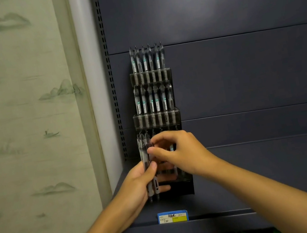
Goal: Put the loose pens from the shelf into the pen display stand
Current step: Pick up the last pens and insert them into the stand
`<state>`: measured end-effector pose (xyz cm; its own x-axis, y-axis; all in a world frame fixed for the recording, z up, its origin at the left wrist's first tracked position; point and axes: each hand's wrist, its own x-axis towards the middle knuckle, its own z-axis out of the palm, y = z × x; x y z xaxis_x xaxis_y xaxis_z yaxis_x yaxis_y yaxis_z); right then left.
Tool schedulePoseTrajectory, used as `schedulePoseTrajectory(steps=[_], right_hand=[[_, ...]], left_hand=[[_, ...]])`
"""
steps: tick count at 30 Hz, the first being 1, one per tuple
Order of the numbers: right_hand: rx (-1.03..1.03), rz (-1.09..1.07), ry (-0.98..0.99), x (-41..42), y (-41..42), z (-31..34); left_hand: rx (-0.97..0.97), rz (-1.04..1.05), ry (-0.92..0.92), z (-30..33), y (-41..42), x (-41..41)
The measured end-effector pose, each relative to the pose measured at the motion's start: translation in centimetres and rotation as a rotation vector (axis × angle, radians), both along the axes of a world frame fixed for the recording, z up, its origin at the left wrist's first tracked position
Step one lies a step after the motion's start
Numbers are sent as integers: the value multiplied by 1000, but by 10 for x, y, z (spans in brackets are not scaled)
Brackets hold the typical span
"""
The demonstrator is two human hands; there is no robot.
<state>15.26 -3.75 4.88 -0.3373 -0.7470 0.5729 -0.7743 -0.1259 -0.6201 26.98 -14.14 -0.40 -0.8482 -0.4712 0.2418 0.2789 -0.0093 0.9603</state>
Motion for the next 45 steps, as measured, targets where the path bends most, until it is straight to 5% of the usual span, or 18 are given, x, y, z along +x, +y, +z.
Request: schedulePoseTrajectory(steps=[7, 11, 22, 45], right_hand=[[-1, 29, -88, -4, 8, 0], [7, -37, 22, -7, 10, -4], [-255, -141, -232, -42, 14, 42], [53, -145, -222, -55, -2, -2]], left_hand=[[-10, -24, -3, 5, 9, -7], [-78, -42, -80, -1, 3, -4], [-30, 89, -132, -16, -38, 15], [-156, 135, -141, -11, -31, 14]])
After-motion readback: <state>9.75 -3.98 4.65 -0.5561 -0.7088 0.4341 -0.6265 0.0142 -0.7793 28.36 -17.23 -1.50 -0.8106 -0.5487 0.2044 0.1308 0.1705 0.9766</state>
